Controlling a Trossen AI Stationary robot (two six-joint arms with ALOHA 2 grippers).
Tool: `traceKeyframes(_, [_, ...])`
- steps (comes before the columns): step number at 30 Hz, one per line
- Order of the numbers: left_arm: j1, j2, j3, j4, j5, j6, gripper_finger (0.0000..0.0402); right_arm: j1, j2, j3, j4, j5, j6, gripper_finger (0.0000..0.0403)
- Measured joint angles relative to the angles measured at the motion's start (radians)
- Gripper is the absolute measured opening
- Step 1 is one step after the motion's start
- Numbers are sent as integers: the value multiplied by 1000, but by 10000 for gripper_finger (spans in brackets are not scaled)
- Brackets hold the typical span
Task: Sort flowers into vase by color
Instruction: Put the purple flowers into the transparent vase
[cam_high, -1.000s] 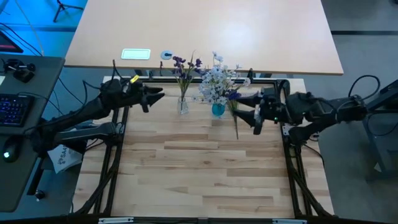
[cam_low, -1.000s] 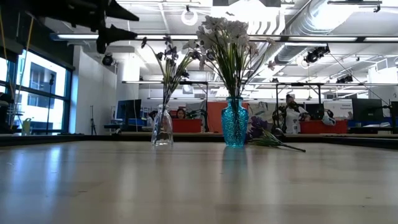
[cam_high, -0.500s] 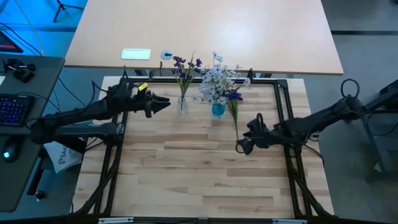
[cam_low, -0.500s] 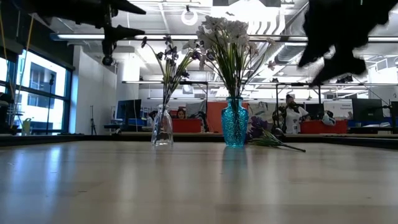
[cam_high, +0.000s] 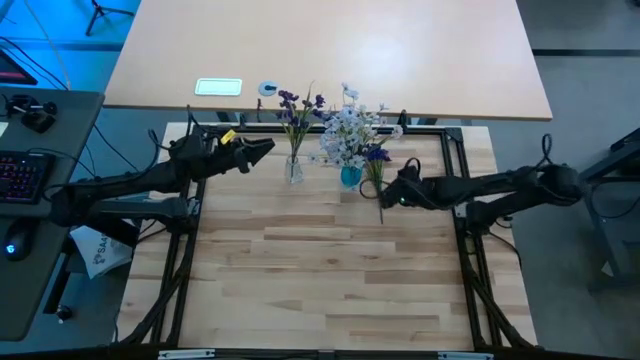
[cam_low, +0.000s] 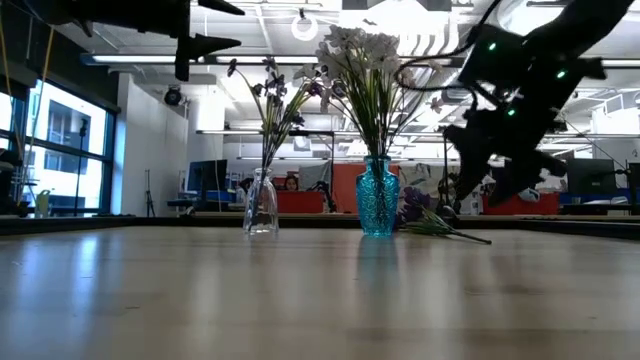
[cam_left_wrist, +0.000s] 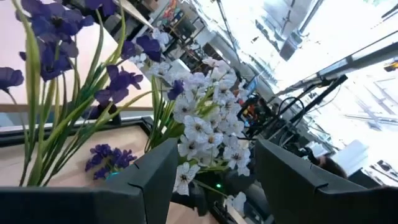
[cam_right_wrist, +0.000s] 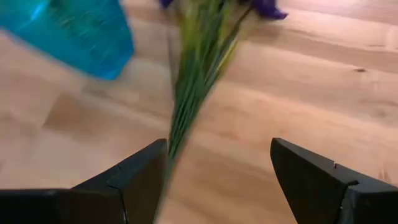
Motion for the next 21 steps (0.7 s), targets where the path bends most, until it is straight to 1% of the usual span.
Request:
traceKeyframes(3, [0, 0, 0, -3, 1, 0, 202, -48, 57, 0, 81, -6, -44, 281])
traceKeyframes(6, [-2, 0, 0, -3, 28, 7, 202, -77, 125, 9, 173, -57, -101, 281])
traceKeyframes(13, [-2, 0, 0, -4, 37, 9, 202, -106, 286, 96, 184, -37, -164, 281])
traceKeyframes(18, [-2, -2, 0, -8, 45, 40, 202, -106, 388, 137, 182, -27, -149, 281])
traceKeyframes(21, [-2, -2, 0, -8, 45, 44, 202, -105, 421, 147, 174, -10, -119, 265])
